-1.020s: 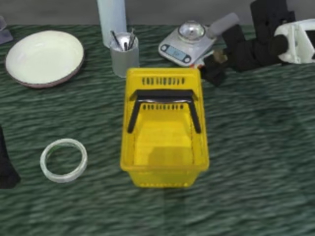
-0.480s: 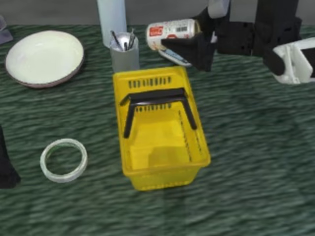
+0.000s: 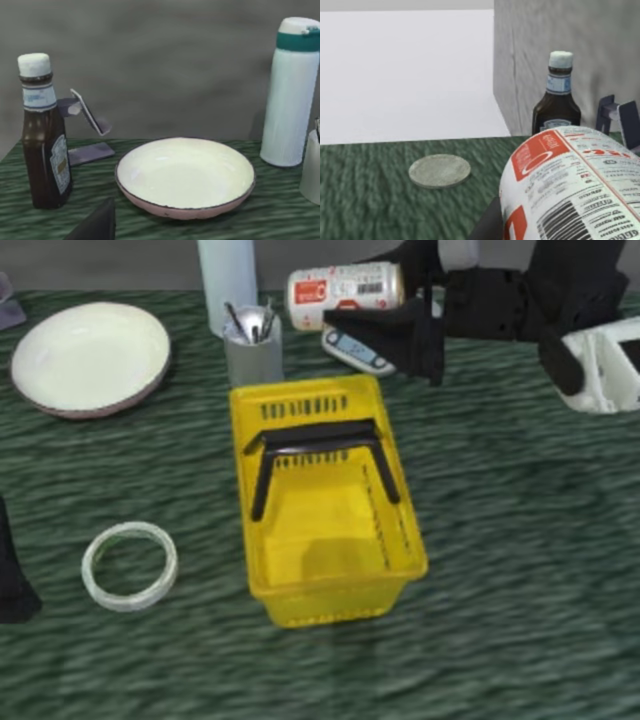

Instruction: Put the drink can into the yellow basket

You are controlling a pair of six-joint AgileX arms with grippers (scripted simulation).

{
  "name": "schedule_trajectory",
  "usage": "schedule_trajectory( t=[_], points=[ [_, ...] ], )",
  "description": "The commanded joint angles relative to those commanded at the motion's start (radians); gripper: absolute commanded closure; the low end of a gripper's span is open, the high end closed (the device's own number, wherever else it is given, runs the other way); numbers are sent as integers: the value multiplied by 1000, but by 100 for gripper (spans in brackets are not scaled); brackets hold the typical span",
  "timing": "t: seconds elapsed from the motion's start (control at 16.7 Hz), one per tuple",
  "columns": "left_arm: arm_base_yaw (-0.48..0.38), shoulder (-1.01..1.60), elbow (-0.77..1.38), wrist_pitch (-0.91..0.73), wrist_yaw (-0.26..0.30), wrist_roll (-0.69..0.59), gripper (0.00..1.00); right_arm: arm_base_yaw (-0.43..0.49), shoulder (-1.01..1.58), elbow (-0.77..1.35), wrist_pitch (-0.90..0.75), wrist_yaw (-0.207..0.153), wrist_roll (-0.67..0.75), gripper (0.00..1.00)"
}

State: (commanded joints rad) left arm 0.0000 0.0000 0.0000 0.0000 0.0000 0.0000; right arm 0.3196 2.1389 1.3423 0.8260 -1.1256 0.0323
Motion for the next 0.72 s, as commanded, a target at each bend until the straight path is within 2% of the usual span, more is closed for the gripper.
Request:
schedule_trajectory(
  t=[0.3, 0.72],
  points=[
    [0, 0, 0, 0, 0, 0, 0, 0, 43, -3, 38, -4, 0, 100],
    [0, 0, 0, 0, 0, 0, 0, 4, 246, -52, 291, 4, -5, 100]
  ],
)
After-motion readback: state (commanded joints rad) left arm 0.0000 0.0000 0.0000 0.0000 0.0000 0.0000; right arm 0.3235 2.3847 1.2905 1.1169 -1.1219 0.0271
